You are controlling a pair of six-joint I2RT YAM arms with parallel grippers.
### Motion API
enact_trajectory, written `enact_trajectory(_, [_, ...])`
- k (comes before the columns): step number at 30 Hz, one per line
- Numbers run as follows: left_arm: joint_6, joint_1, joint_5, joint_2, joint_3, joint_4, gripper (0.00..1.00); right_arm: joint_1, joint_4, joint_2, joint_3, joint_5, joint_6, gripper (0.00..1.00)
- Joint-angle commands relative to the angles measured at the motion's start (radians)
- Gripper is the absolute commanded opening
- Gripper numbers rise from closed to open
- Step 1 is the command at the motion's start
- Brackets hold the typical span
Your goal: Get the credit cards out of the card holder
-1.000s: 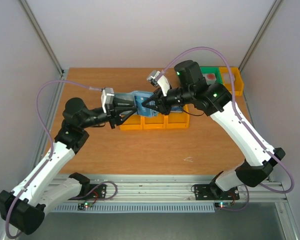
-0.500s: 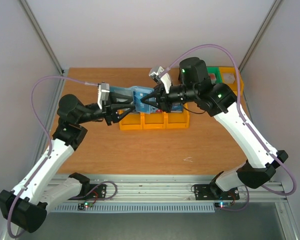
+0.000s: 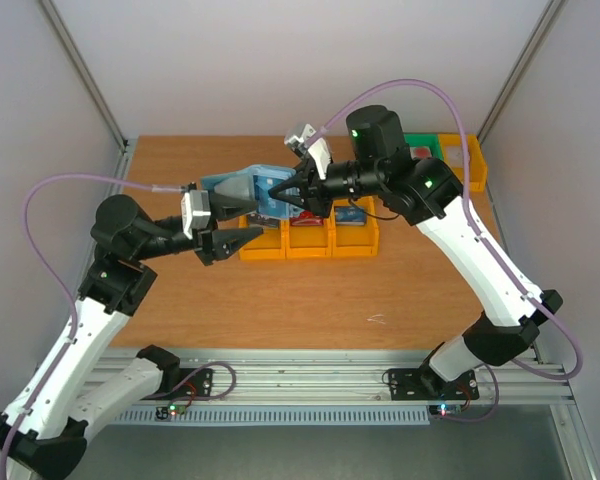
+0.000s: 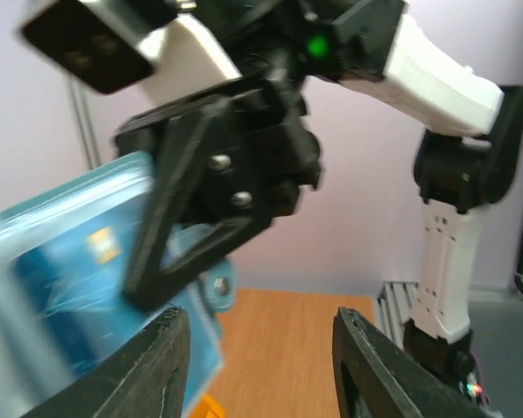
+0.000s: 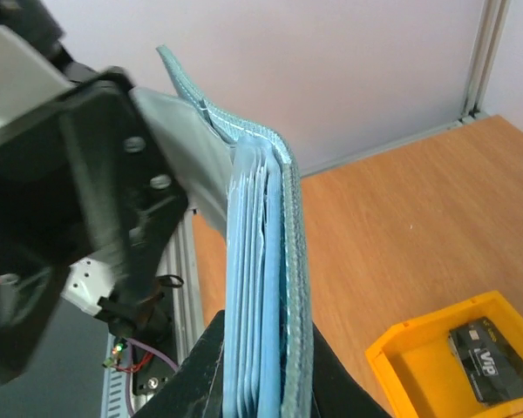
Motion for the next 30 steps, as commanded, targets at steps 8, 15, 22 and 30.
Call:
enact_trajectory(8, [0.259,-0.047,-0.116,-0.033,0.023,-0.123,0.49,0.017,-0.020,-0.009,0.031,0.027,-0.040,0.01])
enact_trajectory(15, [0.078,-0.047,-0.269,0.001,0.025,-0.100,0.49,0.018,-0.042,-0.013,0.030,0.027,-0.058,0.01])
enact_trajectory(22, [0.102,-0.047,-0.334,0.010,0.031,-0.145,0.47,0.035,-0.050,-0.036,0.023,0.000,-0.072,0.01])
enact_trajectory(30, [0.098,-0.074,-0.247,0.034,0.033,-0.129,0.46,0.088,-0.033,-0.020,0.026,0.011,-0.126,0.01])
